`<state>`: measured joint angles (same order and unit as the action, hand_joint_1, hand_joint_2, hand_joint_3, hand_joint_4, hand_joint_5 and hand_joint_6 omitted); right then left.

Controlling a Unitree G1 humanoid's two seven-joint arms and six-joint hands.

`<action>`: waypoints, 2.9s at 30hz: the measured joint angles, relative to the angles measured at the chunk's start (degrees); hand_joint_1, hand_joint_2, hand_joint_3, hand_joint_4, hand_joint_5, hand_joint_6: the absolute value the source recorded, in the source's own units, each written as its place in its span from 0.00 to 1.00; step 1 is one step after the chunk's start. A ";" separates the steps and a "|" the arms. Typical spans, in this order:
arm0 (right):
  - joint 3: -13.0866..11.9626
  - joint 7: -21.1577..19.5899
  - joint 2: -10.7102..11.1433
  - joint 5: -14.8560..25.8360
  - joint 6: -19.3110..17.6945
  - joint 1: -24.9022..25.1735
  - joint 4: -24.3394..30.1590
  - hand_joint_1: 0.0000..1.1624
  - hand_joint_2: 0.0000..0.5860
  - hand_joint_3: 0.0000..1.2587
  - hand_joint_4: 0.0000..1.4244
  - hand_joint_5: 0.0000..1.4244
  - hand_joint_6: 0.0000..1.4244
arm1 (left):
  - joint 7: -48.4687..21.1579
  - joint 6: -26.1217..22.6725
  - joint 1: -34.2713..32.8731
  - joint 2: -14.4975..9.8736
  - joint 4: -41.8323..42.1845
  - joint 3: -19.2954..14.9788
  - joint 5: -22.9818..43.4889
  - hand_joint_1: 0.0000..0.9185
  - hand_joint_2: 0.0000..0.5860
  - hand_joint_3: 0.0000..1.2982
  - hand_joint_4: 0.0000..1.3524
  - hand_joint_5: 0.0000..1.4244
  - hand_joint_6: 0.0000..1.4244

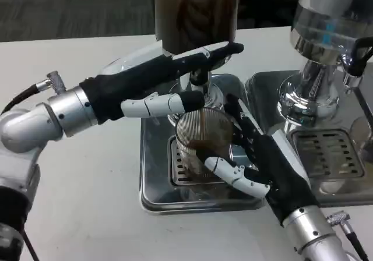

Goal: Grasp the cup under the faucet to collect the drink, then remove the cup.

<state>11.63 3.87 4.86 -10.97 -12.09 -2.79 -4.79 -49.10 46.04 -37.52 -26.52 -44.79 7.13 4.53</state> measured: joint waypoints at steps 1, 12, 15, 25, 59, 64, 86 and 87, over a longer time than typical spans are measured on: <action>0.02 0.00 -0.05 0.01 0.00 0.19 -0.20 0.51 0.40 0.00 0.02 0.08 0.09 | 0.00 -0.05 0.05 -0.01 0.08 -0.02 0.00 0.00 0.20 0.06 0.00 0.01 0.00; 0.25 0.03 -0.64 0.06 0.00 2.93 -2.61 0.51 0.40 0.00 0.02 0.09 0.09 | 0.00 -0.27 0.33 -0.04 0.48 -0.27 0.00 0.00 0.21 0.06 0.00 0.01 0.00; 0.25 0.03 -0.85 0.10 0.00 3.38 -3.46 0.51 0.40 0.00 0.02 0.09 0.09 | 0.00 -0.29 0.35 -0.14 0.51 -0.31 0.00 0.00 0.21 0.06 0.00 0.01 0.00; 0.28 0.16 -1.76 0.17 0.00 4.43 -5.03 0.50 0.40 0.00 0.02 0.09 0.09 | -0.20 -0.92 0.72 -0.19 0.84 -0.62 0.81 0.00 0.21 0.06 0.00 0.01 0.00; 0.55 0.10 -2.05 0.02 -0.01 2.49 -5.08 0.51 0.42 0.03 0.03 0.09 0.09 | -10.29 -17.07 0.74 1.02 1.76 -8.75 12.92 0.00 0.24 0.11 0.01 0.05 0.01; 0.57 -0.05 -2.24 0.02 -0.01 2.48 -5.08 0.51 0.42 0.04 0.04 0.09 0.09 | -10.41 -18.29 0.83 1.01 2.75 -9.33 12.92 0.00 0.25 0.12 0.02 0.05 0.02; 0.60 -0.77 -2.55 0.03 -0.01 2.49 -5.09 0.51 0.43 0.05 0.04 0.10 0.10 | -13.07 -28.28 4.88 0.74 18.67 -13.96 18.53 0.00 0.24 0.13 0.05 0.07 0.04; 0.61 -0.78 -2.58 0.04 -0.01 2.49 -5.09 0.51 0.43 0.05 0.04 0.10 0.10 | -13.07 -29.01 5.57 0.65 20.10 -14.62 19.77 0.00 0.24 0.13 0.05 0.07 0.04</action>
<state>12.25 3.08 2.29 -10.93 -12.10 -0.31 -9.88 -62.17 17.03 -31.95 -25.87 -24.69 -7.49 24.30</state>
